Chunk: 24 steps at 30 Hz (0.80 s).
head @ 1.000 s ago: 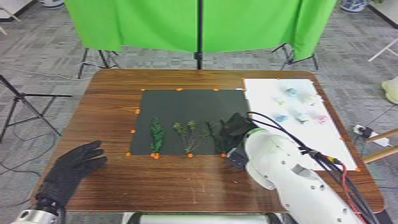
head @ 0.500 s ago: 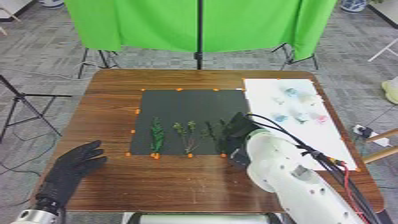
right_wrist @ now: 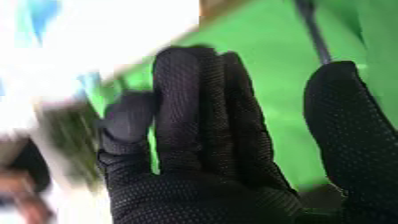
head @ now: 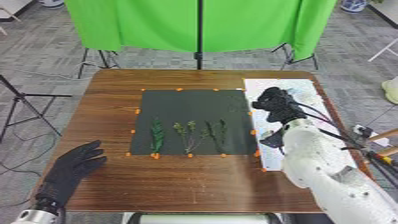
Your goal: Arrange flowers
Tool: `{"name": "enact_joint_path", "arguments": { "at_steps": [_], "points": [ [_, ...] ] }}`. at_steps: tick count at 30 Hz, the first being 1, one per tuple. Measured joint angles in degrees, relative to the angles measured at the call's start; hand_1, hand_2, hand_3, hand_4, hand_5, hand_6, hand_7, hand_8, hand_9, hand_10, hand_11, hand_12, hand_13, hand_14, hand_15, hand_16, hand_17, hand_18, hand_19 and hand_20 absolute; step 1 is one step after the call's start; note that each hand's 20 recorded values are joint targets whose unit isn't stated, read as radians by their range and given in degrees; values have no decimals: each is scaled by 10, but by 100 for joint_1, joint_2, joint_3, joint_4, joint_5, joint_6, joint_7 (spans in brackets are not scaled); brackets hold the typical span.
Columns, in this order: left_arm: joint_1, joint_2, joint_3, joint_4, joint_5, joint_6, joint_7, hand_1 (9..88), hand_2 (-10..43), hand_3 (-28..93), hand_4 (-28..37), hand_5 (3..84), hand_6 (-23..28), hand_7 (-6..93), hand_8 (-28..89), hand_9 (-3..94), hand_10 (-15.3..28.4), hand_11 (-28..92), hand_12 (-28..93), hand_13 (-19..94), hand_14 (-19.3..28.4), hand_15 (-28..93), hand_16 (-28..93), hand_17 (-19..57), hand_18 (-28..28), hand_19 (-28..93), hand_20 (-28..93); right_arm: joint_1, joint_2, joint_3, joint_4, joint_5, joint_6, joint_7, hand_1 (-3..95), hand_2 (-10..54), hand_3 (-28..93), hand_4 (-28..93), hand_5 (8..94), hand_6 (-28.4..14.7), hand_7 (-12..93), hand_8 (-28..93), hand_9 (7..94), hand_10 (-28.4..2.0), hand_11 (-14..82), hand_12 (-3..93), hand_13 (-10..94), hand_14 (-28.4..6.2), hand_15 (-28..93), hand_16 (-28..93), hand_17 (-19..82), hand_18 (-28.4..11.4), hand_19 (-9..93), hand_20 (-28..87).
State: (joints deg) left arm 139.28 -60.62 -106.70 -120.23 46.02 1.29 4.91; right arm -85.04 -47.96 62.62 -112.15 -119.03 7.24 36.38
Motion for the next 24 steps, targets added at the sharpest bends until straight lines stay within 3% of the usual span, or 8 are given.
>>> {"name": "enact_joint_path", "arguments": {
  "at_steps": [3, 8, 14, 24],
  "points": [
    [0, 0, 1, 0, 0, 2, 7, 273, 49, 728, -280, 409, 62, 239, -119, 374, 152, 296, 145, 300, 180, 488, -65, -68, 241, 599, -30, -182, 299, 146, 131, -699, 103, -226, 277, -62, 899, -280, 409, -42, 450, -244, 407, -118, 453, 197, 399, -83, 665, 139, 222, -182, 758, 412],
    [3, 0, 2, 1, -1, 2, 14, 272, 49, 729, -279, 409, 62, 240, -118, 373, 151, 298, 146, 300, 179, 486, -64, -68, 241, 600, -30, -366, 751, 207, 432, -799, 147, -440, 292, -93, 901, -282, 433, -26, 425, -242, 435, -94, 444, 192, 432, -61, 642, 143, 225, -178, 757, 420],
    [6, 3, 1, 1, -2, 2, 16, 271, 49, 730, -279, 409, 62, 239, -118, 373, 152, 297, 146, 300, 180, 486, -64, -68, 240, 599, -30, -490, 1065, 161, 797, -1600, 22, -788, 294, -95, 895, -283, 473, -26, 313, -212, 467, -88, 354, 180, 453, -55, 626, 159, 227, -177, 756, 432],
    [-6, 12, 3, 10, -2, -2, 12, 272, 50, 729, -280, 409, 62, 240, -118, 374, 153, 297, 146, 300, 180, 486, -65, -68, 240, 599, -30, -404, 1084, -71, 930, -1449, -152, -823, 292, -95, 899, -283, 452, -33, 286, -189, 445, -90, 332, 183, 473, -44, 630, 164, 227, -176, 761, 440]
  ]
}}
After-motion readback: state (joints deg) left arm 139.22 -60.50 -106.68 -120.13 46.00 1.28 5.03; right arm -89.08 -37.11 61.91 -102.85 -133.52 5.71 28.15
